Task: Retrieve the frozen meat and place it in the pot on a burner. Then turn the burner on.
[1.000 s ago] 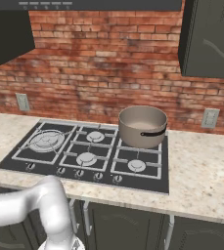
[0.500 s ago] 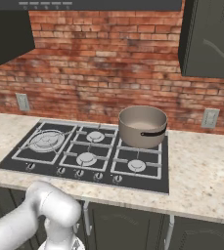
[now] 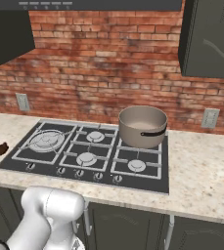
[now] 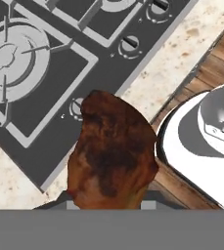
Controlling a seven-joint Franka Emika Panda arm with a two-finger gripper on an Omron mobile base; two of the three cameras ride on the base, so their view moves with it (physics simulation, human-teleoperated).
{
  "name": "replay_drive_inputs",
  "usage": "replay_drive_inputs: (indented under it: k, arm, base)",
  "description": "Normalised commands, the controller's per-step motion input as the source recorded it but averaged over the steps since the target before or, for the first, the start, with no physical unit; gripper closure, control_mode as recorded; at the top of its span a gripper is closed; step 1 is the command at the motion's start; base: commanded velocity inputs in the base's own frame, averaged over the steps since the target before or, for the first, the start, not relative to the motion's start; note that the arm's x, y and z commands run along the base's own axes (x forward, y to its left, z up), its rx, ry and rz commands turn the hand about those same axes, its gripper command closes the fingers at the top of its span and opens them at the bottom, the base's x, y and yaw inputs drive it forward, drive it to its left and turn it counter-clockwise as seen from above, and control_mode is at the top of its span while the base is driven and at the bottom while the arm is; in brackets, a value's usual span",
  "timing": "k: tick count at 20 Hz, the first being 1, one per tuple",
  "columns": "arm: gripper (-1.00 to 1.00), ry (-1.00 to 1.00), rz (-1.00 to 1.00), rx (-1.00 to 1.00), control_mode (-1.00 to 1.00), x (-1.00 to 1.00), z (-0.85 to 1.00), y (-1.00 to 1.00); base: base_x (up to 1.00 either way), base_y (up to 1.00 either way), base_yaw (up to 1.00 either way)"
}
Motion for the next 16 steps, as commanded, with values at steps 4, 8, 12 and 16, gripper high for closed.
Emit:
replay_drive_inputs:
  k: [4,8,12,16]
  arm:
    - [1.00,0.12,0.09,0.10,-1.00,0.30,0.57,-1.00]
    - [1.00,0.04,0.08,0.00,-1.00,0.23,0.38,-1.00]
    - [1.00,0.03,0.03,-0.02,-1.00,0.25,0.47,-1.00]
    - [1.00,0.00,0.02,-0.02,-1.00,0.24,0.41,-1.00]
  base:
    - [0.00,0.00,0.00]
    - [0.00,0.00,0.00]
    - [0.00,0.00,0.00]
    - [0.00,0.00,0.00]
